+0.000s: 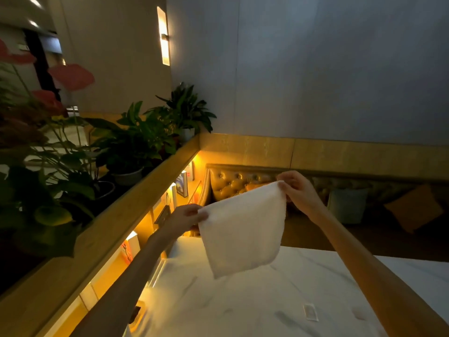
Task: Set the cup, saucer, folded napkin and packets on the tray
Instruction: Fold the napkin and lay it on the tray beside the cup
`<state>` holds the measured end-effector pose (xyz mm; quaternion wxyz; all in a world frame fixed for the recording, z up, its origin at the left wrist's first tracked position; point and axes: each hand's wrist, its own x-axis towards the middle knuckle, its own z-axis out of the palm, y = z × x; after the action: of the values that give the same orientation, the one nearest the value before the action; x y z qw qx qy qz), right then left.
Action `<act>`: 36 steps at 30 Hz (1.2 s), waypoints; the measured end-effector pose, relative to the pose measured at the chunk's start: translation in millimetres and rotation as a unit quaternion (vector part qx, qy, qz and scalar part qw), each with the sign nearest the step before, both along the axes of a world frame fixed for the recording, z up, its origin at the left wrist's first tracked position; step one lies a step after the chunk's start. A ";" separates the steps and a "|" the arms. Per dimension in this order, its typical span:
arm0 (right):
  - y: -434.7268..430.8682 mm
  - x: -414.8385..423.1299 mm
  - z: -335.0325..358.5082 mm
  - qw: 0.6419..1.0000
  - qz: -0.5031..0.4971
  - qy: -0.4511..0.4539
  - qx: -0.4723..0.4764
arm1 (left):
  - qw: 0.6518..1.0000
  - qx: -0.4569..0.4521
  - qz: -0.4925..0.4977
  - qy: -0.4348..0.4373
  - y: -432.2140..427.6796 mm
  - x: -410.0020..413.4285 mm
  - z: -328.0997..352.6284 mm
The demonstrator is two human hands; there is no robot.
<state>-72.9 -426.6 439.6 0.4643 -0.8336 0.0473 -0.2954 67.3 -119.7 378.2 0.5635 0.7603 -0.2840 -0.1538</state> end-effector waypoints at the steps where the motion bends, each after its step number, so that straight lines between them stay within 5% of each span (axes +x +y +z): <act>1: -3.2 -7.8 3.1 1.000 0.019 0.004 0.024 | 0.999 -0.038 0.012 0.024 -2.8 0.0 5.6; 5: -14.7 -31.0 12.2 0.994 0.062 0.007 0.086 | 0.987 -0.135 0.050 0.070 -21.0 -6.9 28.0; 14: -44.2 -47.5 31.5 0.993 0.085 0.027 0.080 | 0.984 -0.128 0.101 -0.067 -75.2 -22.8 71.8; 20: -45.5 -51.3 48.4 0.992 0.057 0.035 -0.110 | 0.980 -0.138 0.083 -0.113 -91.6 -34.4 97.5; 26: -0.6 -38.6 62.8 0.937 0.038 0.008 -0.348 | 0.980 -0.146 0.017 -0.134 -105.2 -68.4 102.2; 36: 49.5 -42.1 74.5 0.943 0.061 -0.127 -0.300 | 0.969 -0.220 -0.046 -0.100 -92.0 -114.1 101.9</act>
<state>-115.0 -377.2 514.1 0.2119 -0.8913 -0.1535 -0.3704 -46.8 -211.7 480.2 0.6782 0.6149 -0.4006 -0.0369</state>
